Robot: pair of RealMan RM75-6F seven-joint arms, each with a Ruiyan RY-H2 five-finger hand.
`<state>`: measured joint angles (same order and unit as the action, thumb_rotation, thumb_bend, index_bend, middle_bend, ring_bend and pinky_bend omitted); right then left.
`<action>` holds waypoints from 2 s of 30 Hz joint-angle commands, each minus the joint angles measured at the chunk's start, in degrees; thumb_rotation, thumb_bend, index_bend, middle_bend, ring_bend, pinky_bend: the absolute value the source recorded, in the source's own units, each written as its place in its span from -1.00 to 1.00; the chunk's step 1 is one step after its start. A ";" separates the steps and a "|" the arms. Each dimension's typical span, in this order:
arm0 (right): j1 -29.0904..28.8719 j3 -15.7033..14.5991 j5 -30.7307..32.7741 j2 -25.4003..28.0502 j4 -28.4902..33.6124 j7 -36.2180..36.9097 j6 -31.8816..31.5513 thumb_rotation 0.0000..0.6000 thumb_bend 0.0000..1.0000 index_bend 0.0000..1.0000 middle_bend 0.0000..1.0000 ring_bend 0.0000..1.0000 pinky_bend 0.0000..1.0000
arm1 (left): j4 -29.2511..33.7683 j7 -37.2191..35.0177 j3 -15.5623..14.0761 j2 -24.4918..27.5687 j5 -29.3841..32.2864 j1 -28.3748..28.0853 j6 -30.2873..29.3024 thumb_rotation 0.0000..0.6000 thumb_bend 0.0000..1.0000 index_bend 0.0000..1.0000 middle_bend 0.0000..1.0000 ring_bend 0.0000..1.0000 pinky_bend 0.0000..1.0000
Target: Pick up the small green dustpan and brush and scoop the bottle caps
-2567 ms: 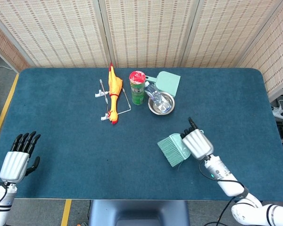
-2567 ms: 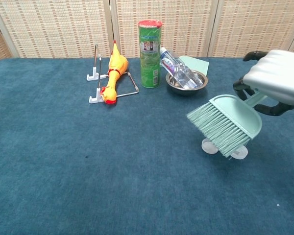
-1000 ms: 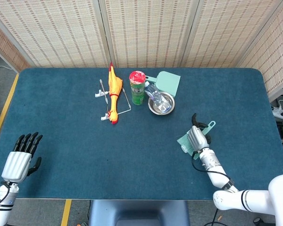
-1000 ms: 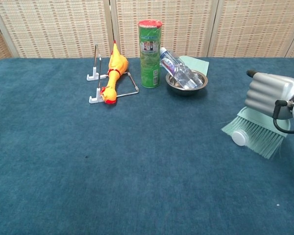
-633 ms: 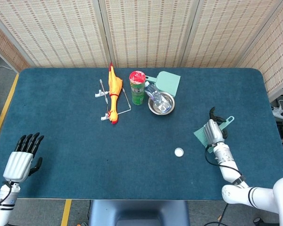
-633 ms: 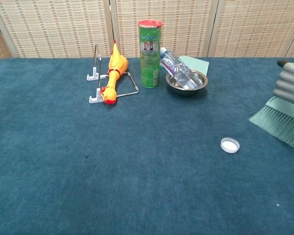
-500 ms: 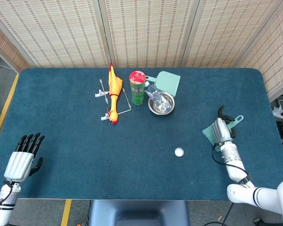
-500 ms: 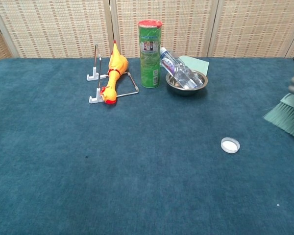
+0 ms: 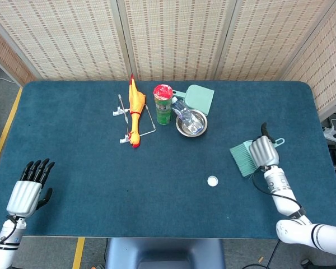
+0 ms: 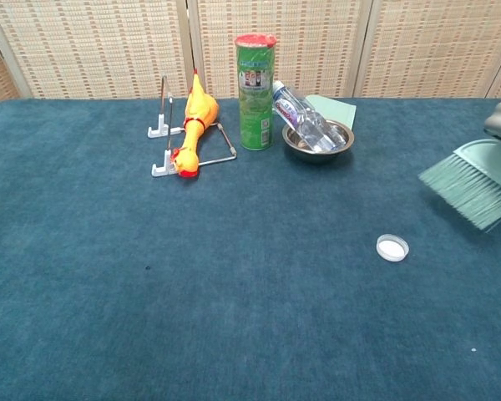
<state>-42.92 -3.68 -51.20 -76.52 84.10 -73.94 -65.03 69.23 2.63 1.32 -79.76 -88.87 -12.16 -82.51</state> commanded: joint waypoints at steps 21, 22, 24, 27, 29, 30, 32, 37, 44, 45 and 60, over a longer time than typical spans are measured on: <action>-8.47 -1.13 -5.78 -11.73 5.40 -21.48 -0.14 1.00 -0.23 0.79 0.61 0.02 -0.76 | 0.33 -1.41 0.08 0.91 -0.27 0.33 -0.94 1.00 -0.09 -1.00 -1.00 -1.00 -0.88; -8.47 -1.37 -5.78 -11.88 4.91 -21.73 -0.14 1.00 -0.23 0.79 0.61 0.02 -0.76 | 0.35 -1.34 0.08 0.89 -0.27 0.32 -0.93 1.00 -0.09 -1.00 -1.00 -1.00 -0.88; -8.36 -1.76 -5.62 -11.98 4.23 -22.24 -0.27 1.00 -0.23 0.79 0.61 0.02 -0.76 | 0.30 -1.29 0.06 0.82 -0.28 0.36 -0.98 1.00 -0.09 -1.00 -1.00 -1.00 -0.88; -8.15 -2.41 -5.56 -11.89 3.19 -22.83 -0.50 1.00 -0.23 0.79 0.61 0.02 -0.76 | 0.35 -1.17 0.09 0.83 -0.21 0.39 -1.00 1.00 -0.09 -1.00 -1.00 -1.00 -0.88; -7.96 -3.00 -5.87 -11.71 2.38 -23.35 -0.82 1.00 -0.23 0.79 0.61 0.02 -0.76 | 0.25 -1.15 0.07 0.77 -0.21 0.37 -0.92 1.00 -0.08 -1.00 -1.00 -1.00 -0.88; -7.93 -3.05 -5.92 -11.71 2.33 -23.37 -0.86 1.00 -0.23 0.79 0.61 0.02 -0.76 | 0.24 -1.15 0.07 0.76 -0.21 0.37 -0.91 1.00 -0.08 -1.00 -1.00 -1.00 -0.88; -7.90 -3.13 -5.96 -11.69 2.23 -23.44 -0.90 1.00 -0.23 0.79 0.61 0.02 -0.76 | 0.23 -1.14 0.06 0.75 -0.21 0.37 -0.90 1.00 -0.08 -1.00 -1.00 -1.00 -0.88; -6.88 -5.07 -5.43 -11.12 -0.29 -25.06 -1.04 1.00 -0.23 0.79 0.61 0.02 -0.76 | 0.09 -0.93 0.00 0.58 -0.14 0.25 -0.51 1.00 -0.09 -1.00 -1.00 -1.00 -0.88; -4.96 -6.37 -6.15 -9.81 -3.17 -24.18 -2.07 1.00 -0.23 0.79 0.61 0.02 -0.76 | -0.12 -0.67 -0.04 0.36 -0.02 0.20 -0.22 1.00 -0.09 -1.00 -1.00 -1.00 -0.88; -4.57 -6.56 -6.08 -9.42 -3.49 -24.03 -2.20 1.00 -0.23 0.79 0.61 0.02 -0.76 | -0.18 -0.60 -0.07 0.30 -0.01 0.17 -0.12 1.00 -0.09 -1.00 -1.00 -1.00 -0.88; 1.26 -7.15 -3.78 -7.33 -14.65 -17.54 -0.47 1.00 -0.23 0.79 0.62 0.02 -0.76 | -0.75 1.06 -0.23 -0.75 0.41 -0.21 1.17 1.00 -0.08 -1.00 -1.00 -1.00 -0.88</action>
<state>-42.43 -11.16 -55.29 -83.95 70.91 -92.67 -66.04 68.50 3.67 1.08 -80.48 -88.49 -12.35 -81.37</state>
